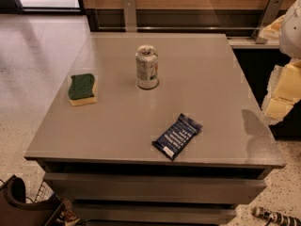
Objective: Knock 7up can over
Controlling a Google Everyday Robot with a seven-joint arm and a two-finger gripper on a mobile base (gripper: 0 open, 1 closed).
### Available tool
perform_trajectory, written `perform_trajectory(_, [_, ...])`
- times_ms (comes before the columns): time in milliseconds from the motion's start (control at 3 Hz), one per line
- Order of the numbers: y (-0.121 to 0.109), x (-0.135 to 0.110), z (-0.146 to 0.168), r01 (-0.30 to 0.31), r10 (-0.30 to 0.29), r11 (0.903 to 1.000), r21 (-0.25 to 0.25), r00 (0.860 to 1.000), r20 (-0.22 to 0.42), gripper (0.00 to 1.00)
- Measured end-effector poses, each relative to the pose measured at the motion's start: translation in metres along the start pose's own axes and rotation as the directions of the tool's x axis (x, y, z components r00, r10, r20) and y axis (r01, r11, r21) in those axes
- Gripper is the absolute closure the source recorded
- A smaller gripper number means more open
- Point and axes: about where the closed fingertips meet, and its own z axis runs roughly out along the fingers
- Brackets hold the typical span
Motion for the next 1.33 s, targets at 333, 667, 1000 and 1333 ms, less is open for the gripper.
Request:
perform_trajectory(333, [0.000, 0.000, 0.000, 0.000, 0.000, 1.0000, 0.000, 1.000, 0.000, 0.00])
perform_trajectory(667, [-0.011, -0.014, 0.006, 0.003, -0.003, 0.9999, 0.013, 0.999, 0.039, 0.00])
perform_trajectory(1000, [-0.029, -0.036, 0.013, 0.000, -0.003, 0.9994, 0.036, 0.995, 0.099, 0.00])
perform_trajectory(1333, [-0.040, -0.048, 0.018, -0.002, -0.004, 0.9989, 0.046, 0.991, 0.132, 0.00])
